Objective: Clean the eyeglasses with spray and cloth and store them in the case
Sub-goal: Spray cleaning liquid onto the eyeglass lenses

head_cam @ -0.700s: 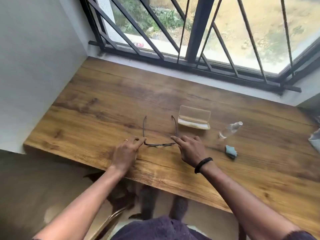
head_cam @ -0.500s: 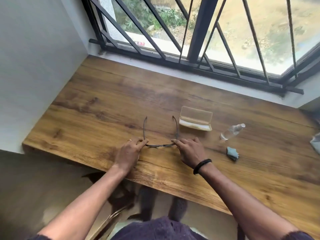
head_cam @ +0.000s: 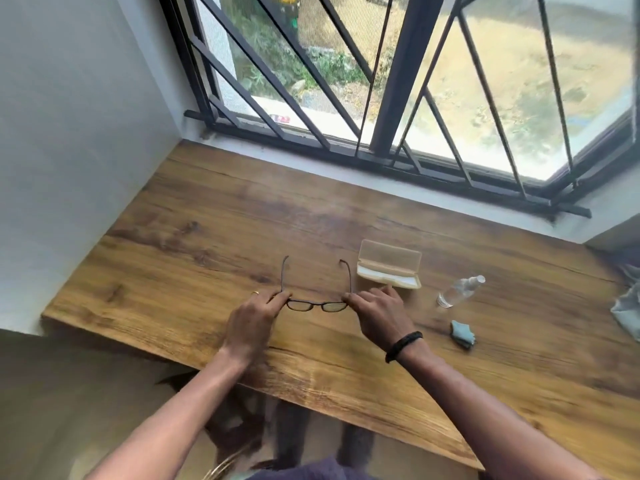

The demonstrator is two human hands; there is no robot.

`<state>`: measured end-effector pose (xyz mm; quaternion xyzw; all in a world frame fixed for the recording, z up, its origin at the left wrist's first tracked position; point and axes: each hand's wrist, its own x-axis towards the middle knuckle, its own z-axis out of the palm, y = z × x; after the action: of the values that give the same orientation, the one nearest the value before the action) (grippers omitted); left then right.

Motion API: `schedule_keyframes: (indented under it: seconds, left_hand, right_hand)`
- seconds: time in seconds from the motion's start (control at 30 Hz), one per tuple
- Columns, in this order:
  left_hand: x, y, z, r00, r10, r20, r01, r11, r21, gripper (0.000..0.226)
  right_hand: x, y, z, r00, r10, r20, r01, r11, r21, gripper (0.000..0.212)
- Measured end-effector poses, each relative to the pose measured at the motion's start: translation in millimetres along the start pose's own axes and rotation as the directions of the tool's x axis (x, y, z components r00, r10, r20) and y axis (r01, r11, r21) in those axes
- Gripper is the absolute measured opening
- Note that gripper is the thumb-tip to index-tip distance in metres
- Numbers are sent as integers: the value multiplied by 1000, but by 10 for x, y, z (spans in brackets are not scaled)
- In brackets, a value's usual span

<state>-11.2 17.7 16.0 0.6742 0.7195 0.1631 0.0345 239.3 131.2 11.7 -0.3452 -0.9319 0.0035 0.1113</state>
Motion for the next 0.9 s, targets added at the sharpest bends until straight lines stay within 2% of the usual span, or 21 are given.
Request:
schedule_keyframes:
  seconds: [0.1,0.2,0.3,0.4,0.6,0.8,0.9]
  left_hand:
    - [185,-36,-205,992,7,-130,-6,1000,10,26]
    - [426,7,-453,973,-1,-231,1,1000,2,36]
    - [684,103,-694,954,-6,-300,3,1000,-10,27]
    - [922,234,-903,925,-28,-379,-2,997,-79,31]
    - [1333,603,-1286,847,38,-530,-122,985,-124,24]
    - [1702,970,-1607,801,68,-595,-244,944,-221,27]
    - [1869,1205,-1791,757,108,-644,-327,916,-231,21]
  right_hand:
    - [181,14,-196,992,-21,-127,22,1000,8,27]
    - [369,39,-442,973,-23,-231,27,1000,16,26]
    - [548,118,-687,952,16,-306,-11,1000,18,27]
    - [671,191,-955,924,76,-375,-71,997,26,26]
    - [793,377,-1567,848,143,-511,-127,990,66,24]
    - [793,567,-2206,759,201,-619,-189,978,86,28]
    - [740,673,-2485,717,238,-655,-222,969,108,31]
